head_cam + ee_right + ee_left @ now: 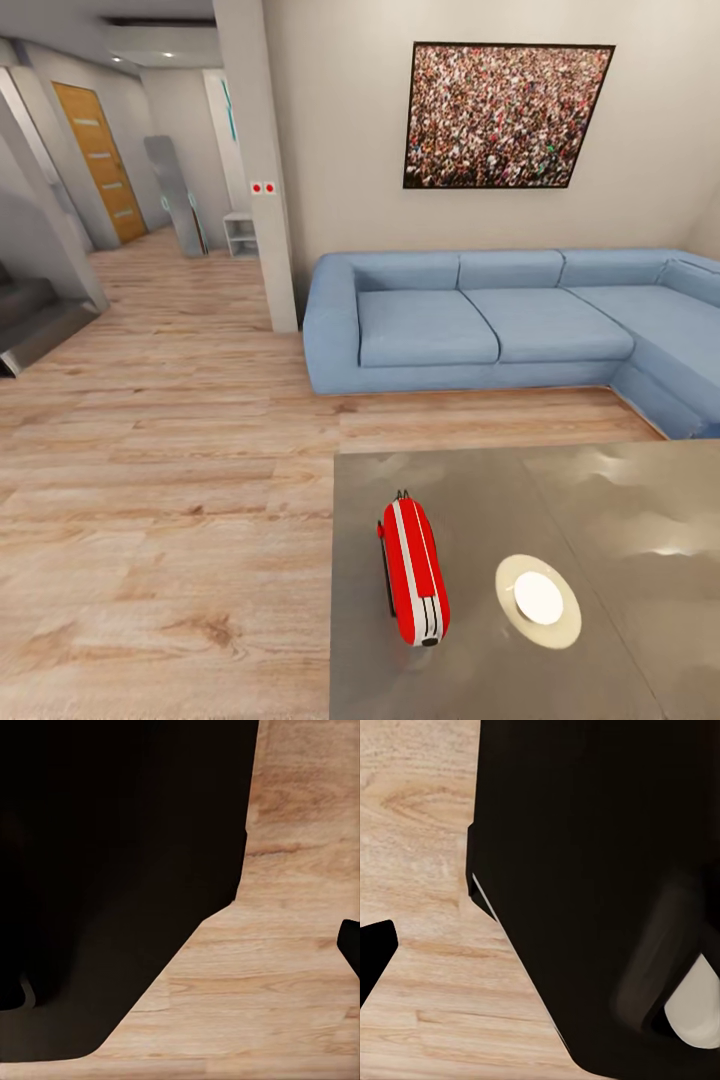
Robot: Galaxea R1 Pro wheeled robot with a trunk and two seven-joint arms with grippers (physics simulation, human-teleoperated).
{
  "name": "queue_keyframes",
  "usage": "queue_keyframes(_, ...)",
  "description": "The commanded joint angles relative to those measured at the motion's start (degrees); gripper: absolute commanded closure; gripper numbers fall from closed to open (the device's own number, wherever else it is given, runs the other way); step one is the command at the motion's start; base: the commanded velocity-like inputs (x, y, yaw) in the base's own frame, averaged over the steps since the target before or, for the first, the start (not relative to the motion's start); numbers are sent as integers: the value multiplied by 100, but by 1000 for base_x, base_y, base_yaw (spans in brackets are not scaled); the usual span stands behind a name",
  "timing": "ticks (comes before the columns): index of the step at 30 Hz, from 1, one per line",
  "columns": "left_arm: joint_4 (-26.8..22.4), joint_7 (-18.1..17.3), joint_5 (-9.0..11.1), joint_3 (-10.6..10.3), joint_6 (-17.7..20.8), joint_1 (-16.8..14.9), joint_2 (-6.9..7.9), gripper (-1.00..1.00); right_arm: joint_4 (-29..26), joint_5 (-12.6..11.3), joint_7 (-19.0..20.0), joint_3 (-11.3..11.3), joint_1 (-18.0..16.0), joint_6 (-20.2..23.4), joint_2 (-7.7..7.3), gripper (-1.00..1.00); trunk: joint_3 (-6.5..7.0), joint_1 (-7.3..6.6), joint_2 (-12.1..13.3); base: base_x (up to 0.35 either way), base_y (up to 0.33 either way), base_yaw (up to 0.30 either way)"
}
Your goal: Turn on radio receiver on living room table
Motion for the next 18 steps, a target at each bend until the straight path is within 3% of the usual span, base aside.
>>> queue_keyframes(1,-1,-1,0,0,0,0,2,-100,0,0,0,0,0,0,0,-100,-2,0,0,0,0,0)
queue_keyframes(18,-6,-4,0,-10,0,0,14,-100,0,0,0,0,0,0,-12,-100,-79,0,0,0,0,0)
